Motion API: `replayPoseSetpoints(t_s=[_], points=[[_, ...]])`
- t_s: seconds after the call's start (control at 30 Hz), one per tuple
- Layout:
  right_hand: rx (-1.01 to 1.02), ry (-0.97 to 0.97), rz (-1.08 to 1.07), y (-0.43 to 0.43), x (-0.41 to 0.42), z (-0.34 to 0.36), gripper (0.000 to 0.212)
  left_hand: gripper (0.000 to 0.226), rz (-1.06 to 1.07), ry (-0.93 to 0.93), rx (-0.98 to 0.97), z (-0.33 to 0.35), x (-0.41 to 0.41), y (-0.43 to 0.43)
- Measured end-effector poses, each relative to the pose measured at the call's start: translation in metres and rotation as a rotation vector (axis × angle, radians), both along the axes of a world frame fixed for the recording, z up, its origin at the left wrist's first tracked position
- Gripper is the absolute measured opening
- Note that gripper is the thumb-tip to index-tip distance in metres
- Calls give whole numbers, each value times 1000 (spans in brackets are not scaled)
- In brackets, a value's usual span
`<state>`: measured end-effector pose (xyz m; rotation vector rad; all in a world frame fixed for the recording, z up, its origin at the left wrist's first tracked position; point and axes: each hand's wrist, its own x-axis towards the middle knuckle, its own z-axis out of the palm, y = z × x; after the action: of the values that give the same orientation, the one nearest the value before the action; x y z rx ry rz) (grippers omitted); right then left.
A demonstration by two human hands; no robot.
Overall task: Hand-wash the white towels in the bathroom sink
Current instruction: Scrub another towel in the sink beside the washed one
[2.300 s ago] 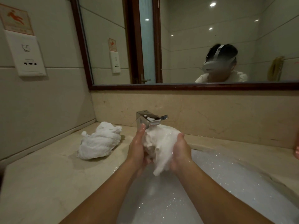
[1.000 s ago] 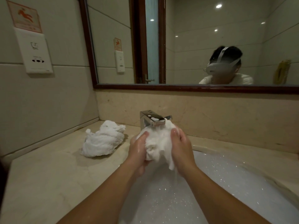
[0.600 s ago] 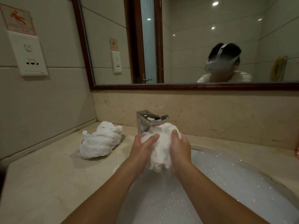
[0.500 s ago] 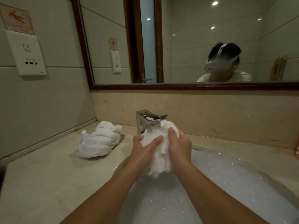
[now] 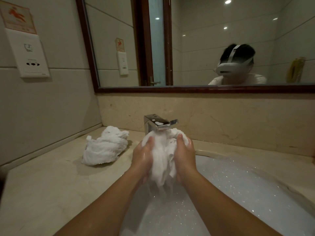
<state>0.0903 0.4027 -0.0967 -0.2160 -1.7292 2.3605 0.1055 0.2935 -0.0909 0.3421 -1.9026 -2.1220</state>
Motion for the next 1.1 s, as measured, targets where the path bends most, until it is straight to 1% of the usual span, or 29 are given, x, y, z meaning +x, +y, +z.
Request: replayPoseSetpoints(t_s=[0.03,0.07,0.13,0.17,0.2,0.27,0.33,0.4,0.6,0.67,0.7,0.8,0.87,0.97,1.1], points=[[-5,-3,7,0,0,0,39,47,1,8,6,1,1,0],[-3,-3,10,0,-1,0,38,49,-4,12,7,2,2,0],[-4,0,23,-1,0,2,35,65,-2,18,5,0,0,0],[1,1,27,-1,0,3,34,66,-4,20,8,-1,0,0],[13,4,30,-2,1,3,34,60,-2,20,-4,-1,-1,1],[30,11,39,-3,2,2,32,39,11,9,-30,1,0,2],[34,15,48,-2,2,2,27,32,14,-2,-38,0,-4,2],[40,9,52,-2,1,1,25,31,6,-9,-44,-1,-4,3],[43,-28,56,-3,2,-2,21,40,-41,-18,-77,-3,-4,-1],[57,-24,3,-5,2,-5,18,44,-90,4,-123,-2,-1,-1],[63,-21,-44,-6,3,-6,20,46,-118,25,-152,-3,0,0],[23,-43,-213,-4,6,-7,35,52,-218,98,-362,-7,4,9],[-28,-48,-276,-2,9,-6,44,57,-272,120,-465,-8,1,15],[-3,-31,-285,-5,11,-5,48,43,-254,135,-534,-3,-1,19],[77,49,-170,-16,11,1,39,11,-47,245,-381,-5,-5,10]])
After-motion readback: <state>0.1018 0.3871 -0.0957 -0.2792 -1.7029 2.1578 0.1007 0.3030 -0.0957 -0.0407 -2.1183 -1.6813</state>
